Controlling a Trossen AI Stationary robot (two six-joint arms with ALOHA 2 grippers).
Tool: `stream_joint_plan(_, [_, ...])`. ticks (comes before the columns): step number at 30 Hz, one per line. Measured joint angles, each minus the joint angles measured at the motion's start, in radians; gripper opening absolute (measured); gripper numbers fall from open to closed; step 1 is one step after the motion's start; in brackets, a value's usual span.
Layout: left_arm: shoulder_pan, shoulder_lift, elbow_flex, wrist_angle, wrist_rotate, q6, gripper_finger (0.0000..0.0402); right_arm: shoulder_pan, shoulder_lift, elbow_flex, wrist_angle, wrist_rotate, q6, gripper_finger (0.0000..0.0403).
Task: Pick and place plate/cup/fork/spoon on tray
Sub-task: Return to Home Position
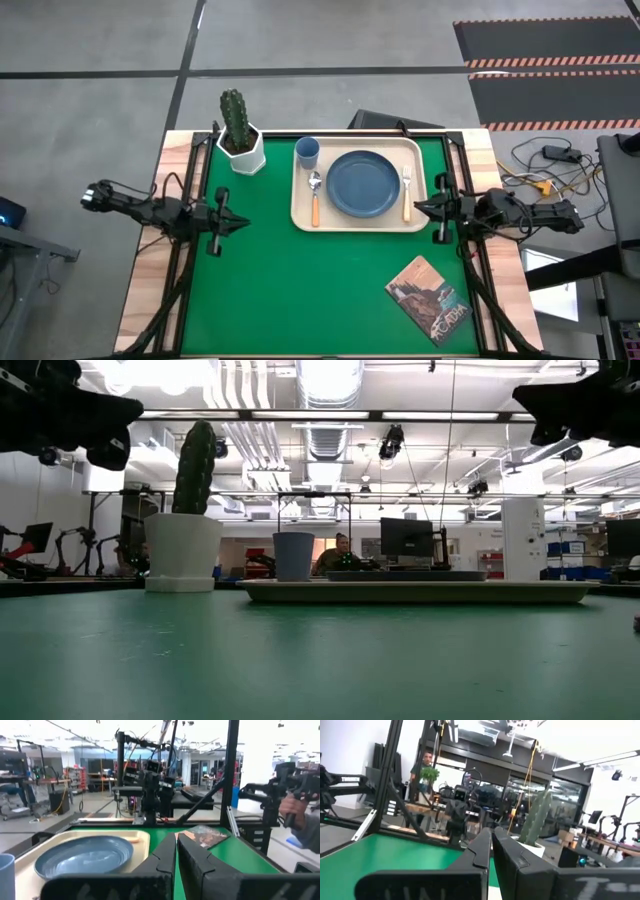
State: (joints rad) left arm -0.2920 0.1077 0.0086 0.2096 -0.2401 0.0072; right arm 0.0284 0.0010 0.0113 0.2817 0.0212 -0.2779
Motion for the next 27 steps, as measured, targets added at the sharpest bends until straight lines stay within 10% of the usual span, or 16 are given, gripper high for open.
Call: stream_joint_plan(27, [0.000,0.181,-0.003,-0.015,-0.003,-0.001,0.0000,0.000,0.068,0.003,-0.008,0.005,0.173,0.0009])
